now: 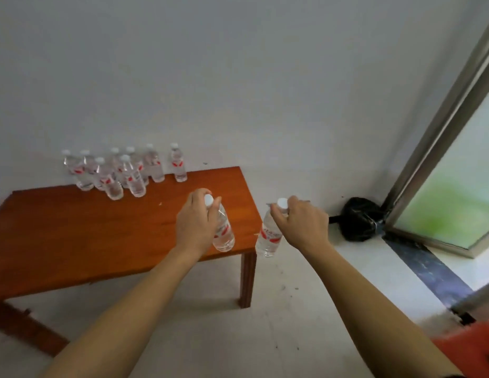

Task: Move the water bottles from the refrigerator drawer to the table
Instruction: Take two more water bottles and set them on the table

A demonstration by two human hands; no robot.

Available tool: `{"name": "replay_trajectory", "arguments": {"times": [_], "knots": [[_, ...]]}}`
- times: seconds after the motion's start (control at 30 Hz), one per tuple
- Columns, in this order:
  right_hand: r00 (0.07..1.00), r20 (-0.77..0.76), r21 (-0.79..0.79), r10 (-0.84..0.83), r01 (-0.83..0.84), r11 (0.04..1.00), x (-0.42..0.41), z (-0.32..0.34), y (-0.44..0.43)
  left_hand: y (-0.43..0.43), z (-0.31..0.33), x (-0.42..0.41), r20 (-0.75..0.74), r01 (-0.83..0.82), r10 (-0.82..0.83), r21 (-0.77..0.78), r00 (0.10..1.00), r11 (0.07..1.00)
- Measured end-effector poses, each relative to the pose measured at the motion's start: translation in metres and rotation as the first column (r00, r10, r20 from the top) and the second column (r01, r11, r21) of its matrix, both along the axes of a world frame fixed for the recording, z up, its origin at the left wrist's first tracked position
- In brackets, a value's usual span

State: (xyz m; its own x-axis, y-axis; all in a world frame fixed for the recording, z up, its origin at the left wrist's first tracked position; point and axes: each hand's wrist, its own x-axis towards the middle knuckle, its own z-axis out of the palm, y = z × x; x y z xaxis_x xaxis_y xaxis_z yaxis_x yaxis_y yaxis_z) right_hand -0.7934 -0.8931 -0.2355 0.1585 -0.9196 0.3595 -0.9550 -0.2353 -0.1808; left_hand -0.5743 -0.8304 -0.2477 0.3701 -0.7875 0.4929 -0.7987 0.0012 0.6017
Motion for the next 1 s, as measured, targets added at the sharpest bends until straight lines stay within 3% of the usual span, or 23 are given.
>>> {"name": "replay_trajectory", "arguments": {"times": [0.27, 0.6, 0.83, 1.0], "knots": [[0.975, 0.040, 0.053, 0.218, -0.220, 0.974, 0.140, -0.038, -0.112, -0.064, -0.026, 0.131, 0.043, -0.218, 0.215, 0.086, 0.976, 0.972], [0.946, 0.028, 0.147, 0.322, -0.323, 0.935, 0.279, -0.051, -0.283, -0.217, -0.020, 0.256, 0.123, -0.306, 0.285, 0.215, 0.951, 0.928], [0.944, 0.036, 0.229, 0.329, -0.329, 0.916, 0.360, -0.071, -0.355, -0.288, -0.044, 0.339, 0.060, -0.275, 0.269, 0.248, 0.961, 0.929], [0.964, 0.034, 0.319, 0.265, -0.262, 0.911, 0.417, -0.093, -0.389, -0.343, -0.074, 0.399, 0.088, -0.154, 0.132, 0.347, 0.987, 0.925]]}}
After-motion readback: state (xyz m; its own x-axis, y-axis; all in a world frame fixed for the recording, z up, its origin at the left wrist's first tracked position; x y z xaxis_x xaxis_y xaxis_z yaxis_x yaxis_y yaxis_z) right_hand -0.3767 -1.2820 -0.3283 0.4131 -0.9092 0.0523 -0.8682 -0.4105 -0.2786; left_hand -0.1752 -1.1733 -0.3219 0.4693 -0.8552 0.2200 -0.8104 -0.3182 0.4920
